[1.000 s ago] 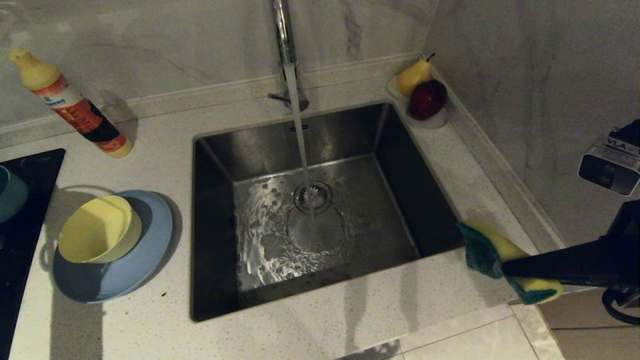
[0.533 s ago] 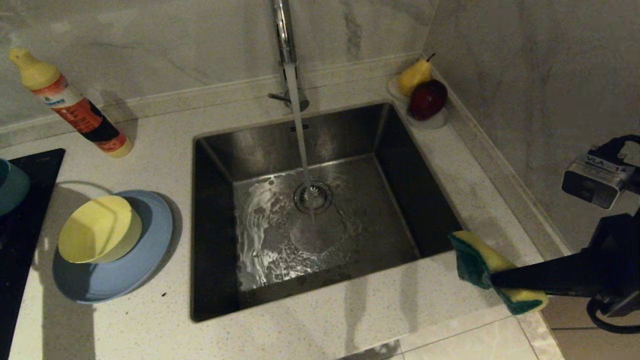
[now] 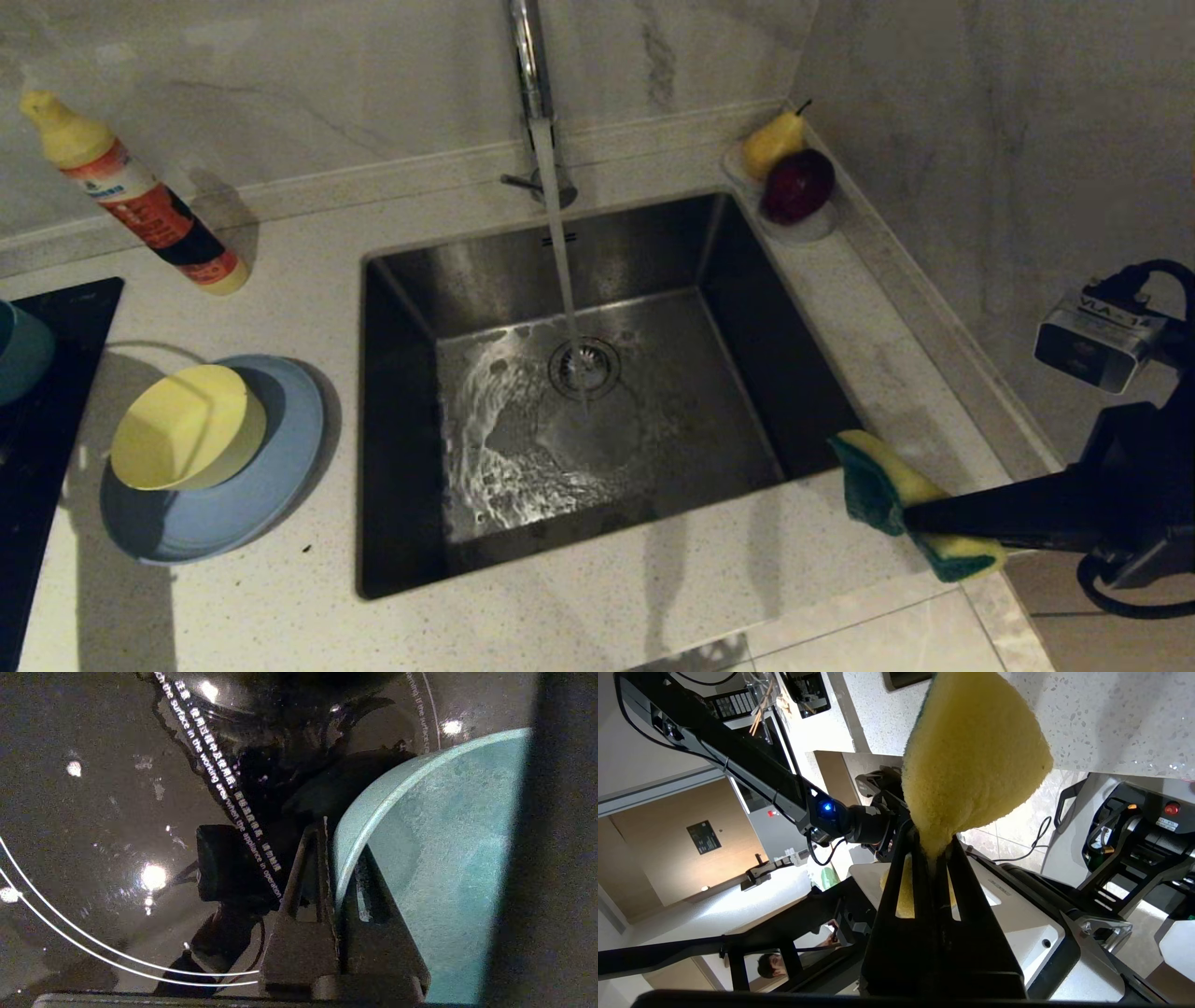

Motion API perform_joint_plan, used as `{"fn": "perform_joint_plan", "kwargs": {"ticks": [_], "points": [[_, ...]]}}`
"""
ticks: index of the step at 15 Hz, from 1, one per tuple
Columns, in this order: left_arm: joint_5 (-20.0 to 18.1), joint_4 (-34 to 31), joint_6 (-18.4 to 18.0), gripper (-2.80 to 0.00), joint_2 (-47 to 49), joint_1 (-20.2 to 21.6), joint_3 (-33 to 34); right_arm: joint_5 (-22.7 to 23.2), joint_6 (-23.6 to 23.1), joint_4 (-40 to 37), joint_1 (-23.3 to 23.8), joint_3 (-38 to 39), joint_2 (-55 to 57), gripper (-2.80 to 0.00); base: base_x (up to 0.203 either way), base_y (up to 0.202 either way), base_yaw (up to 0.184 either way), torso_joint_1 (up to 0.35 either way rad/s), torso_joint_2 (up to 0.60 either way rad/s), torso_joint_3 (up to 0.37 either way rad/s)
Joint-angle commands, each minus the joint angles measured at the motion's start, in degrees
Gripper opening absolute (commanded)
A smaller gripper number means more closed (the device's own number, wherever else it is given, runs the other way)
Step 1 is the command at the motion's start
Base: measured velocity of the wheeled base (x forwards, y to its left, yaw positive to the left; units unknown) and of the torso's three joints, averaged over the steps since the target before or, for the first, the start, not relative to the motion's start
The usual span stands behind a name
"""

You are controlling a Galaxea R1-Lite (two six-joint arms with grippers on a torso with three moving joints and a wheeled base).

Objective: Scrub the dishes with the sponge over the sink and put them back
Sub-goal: Place the bowl on the table, then wash the bowl

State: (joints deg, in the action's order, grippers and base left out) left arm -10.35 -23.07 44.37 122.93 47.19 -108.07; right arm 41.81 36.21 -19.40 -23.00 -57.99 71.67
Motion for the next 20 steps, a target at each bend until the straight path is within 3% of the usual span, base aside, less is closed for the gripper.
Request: {"fn": "perform_joint_plan", "kwargs": {"ticks": [1, 2, 3, 10, 13, 14, 18, 20], "points": [[-0.8, -1.1, 0.2, -2.80, -0.8, 0.0, 0.1, 0.2, 0.2, -0.2, 0.0, -0.1, -0.2, -2.80, 0.000, 0.000, 0.000, 0.000, 0.00, 0.000], [-1.3, -1.1, 0.3, -0.56, -1.5, 0.0, 0.1, 0.3, 0.3, -0.3, 0.0, -0.2, -0.3, -2.80, 0.000, 0.000, 0.000, 0.000, 0.00, 0.000], [-1.6, -1.1, 0.4, 0.00, -2.1, 0.0, 0.1, 0.3, 0.3, -0.5, 0.0, -0.3, -0.3, -2.80, 0.000, 0.000, 0.000, 0.000, 0.00, 0.000], [-1.6, -1.6, 0.8, 0.00, -9.0, 0.0, 0.1, 0.4, 0.2, -0.6, 0.0, 0.2, -1.3, -2.80, 0.000, 0.000, 0.000, 0.000, 0.00, 0.000], [-5.1, -4.1, -0.5, 0.00, -16.5, 0.0, 0.1, 0.3, 0.3, -0.7, -0.6, -0.9, -1.2, -2.80, 0.000, 0.000, 0.000, 0.000, 0.00, 0.000], [-6.4, -4.8, -1.7, -2.80, -18.8, 0.0, 0.2, 0.3, 0.3, -0.9, -0.6, -0.9, -1.0, -2.80, 0.000, 0.000, 0.000, 0.000, 0.00, 0.000], [-12.8, -9.1, -5.5, -2.80, -26.4, -0.4, 0.8, 0.2, 0.5, -1.1, -0.6, -0.6, -1.0, -2.80, 0.000, 0.000, 0.000, 0.000, 0.00, 0.000], [-14.3, -13.5, -12.3, -2.80, -31.2, -3.3, 3.9, -0.1, 0.6, -1.2, -0.4, -0.2, -1.2, -2.80, 0.000, 0.000, 0.000, 0.000, 0.00, 0.000]]}}
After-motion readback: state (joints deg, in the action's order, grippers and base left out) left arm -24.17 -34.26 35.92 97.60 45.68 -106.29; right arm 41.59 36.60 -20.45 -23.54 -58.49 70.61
